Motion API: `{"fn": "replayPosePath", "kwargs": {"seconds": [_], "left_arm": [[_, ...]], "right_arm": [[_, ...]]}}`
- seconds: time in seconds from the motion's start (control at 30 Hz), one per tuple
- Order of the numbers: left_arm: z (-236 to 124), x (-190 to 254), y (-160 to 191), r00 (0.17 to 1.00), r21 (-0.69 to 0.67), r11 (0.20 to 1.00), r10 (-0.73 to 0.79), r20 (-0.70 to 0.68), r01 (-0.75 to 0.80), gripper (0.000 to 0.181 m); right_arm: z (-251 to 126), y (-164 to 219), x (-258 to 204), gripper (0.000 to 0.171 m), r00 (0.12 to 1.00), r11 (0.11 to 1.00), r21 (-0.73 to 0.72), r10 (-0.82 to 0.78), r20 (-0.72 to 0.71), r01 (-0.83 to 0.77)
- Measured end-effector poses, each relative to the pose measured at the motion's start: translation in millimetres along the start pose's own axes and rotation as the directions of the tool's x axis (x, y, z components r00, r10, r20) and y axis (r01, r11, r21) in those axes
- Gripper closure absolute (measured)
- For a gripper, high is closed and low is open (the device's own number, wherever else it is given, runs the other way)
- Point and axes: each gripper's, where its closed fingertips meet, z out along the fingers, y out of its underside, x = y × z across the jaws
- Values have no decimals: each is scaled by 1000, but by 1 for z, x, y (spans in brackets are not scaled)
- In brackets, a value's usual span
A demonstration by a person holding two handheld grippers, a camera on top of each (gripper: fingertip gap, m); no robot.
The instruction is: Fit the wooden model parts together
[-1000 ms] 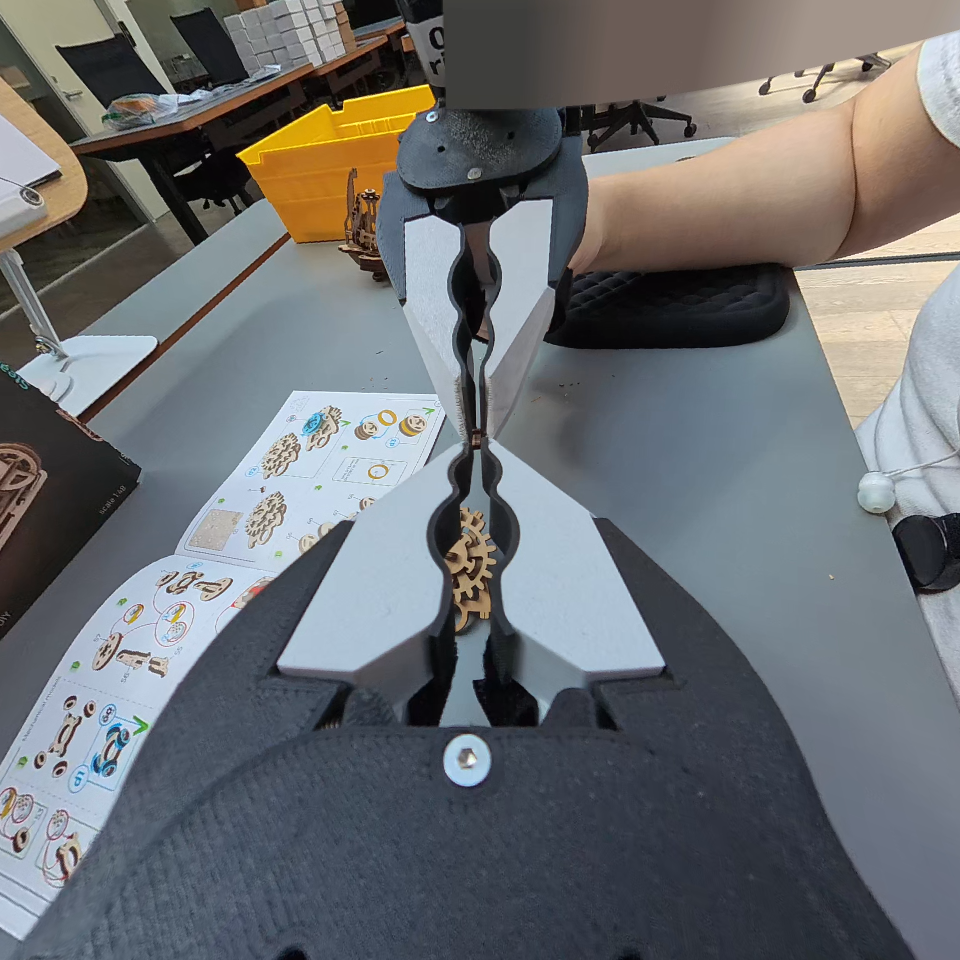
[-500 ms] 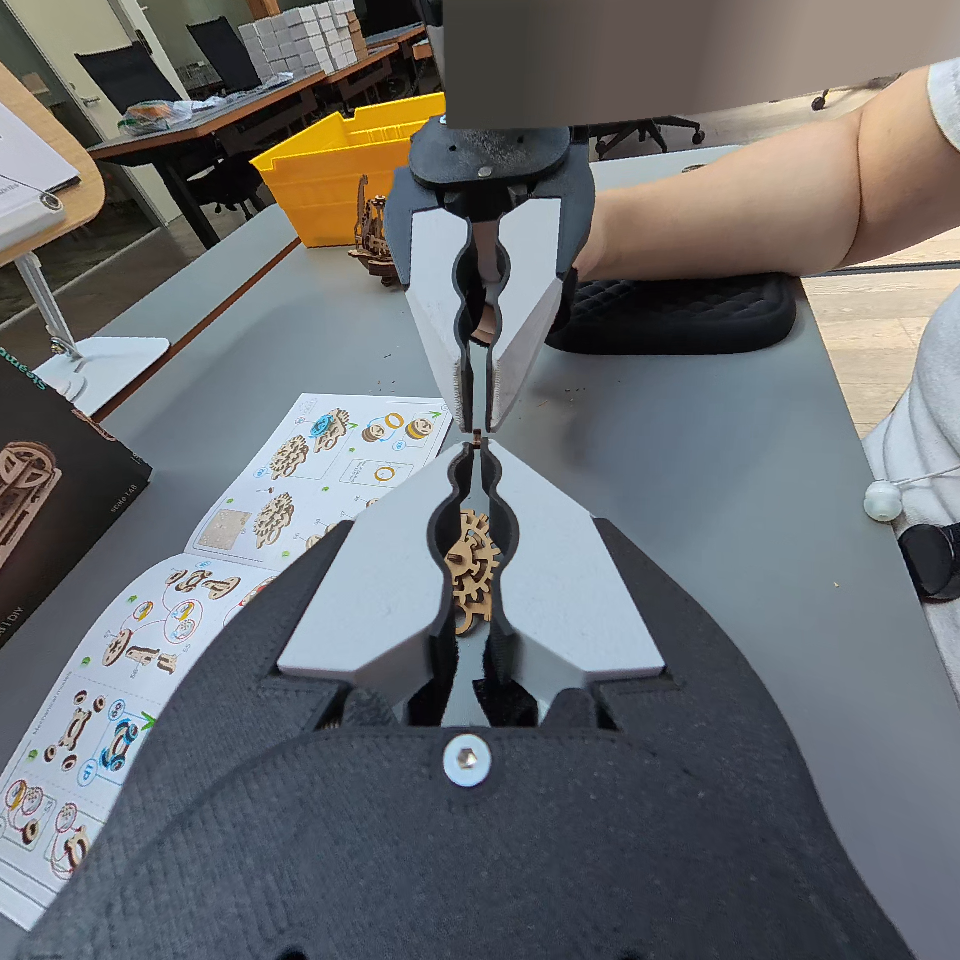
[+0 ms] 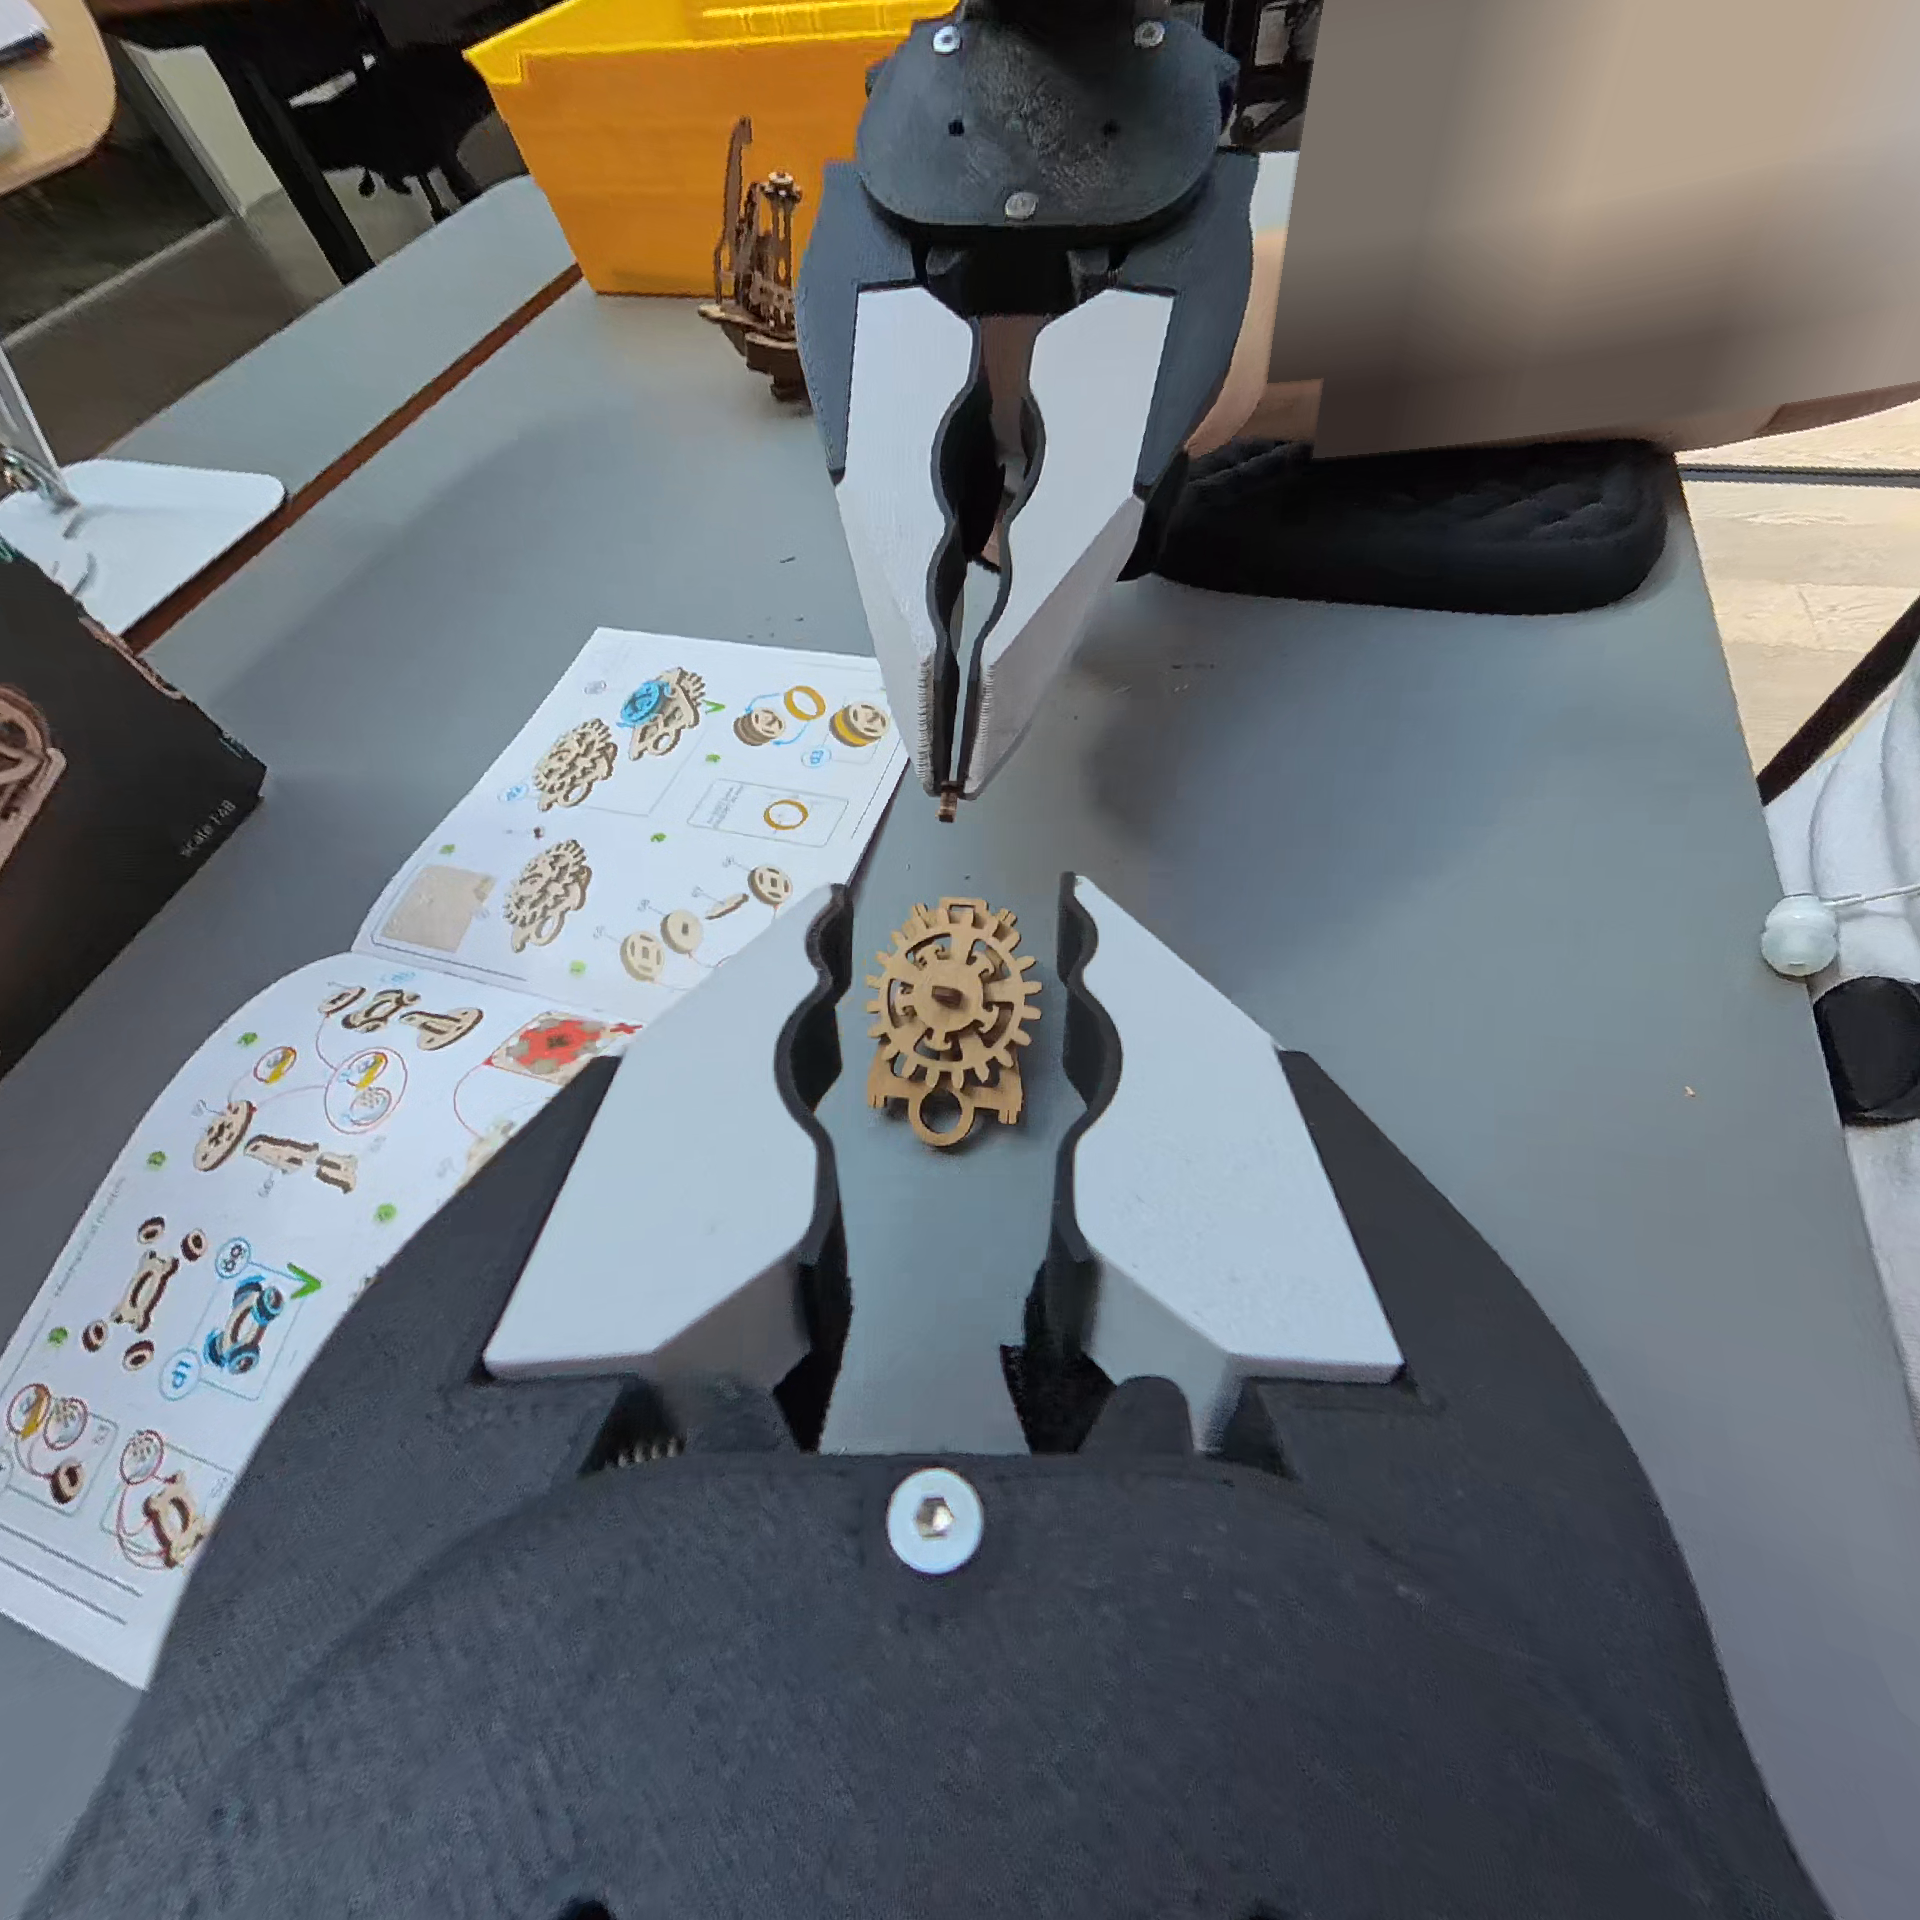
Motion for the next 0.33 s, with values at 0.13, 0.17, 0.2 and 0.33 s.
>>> {"fn": "replayPosePath", "kwargs": {"seconds": [0.13, 0.17, 0.2, 0.33], "left_arm": [[6, -1, 17, 999, -80, 996, -31, -10, 30, 135], [9, 0, 24, 1000, -118, 993, -29, -8, 28, 133], [12, -1, 32, 1000, -158, 987, -21, 1, 21, 131], [18, -4, 48, 1000, -242, 970, 7, 27, 0, 128]], "right_arm": [[11, 14, 6, 170, 1000, 996, -80, 28, -4, -28], [14, 17, 6, 170, 1000, 994, -108, 26, -7, -27], [17, 19, 7, 170, 1000, 990, -136, 25, -11, -27], [23, 25, 4, 170, 999, 977, -208, 34, -30, -39]]}}
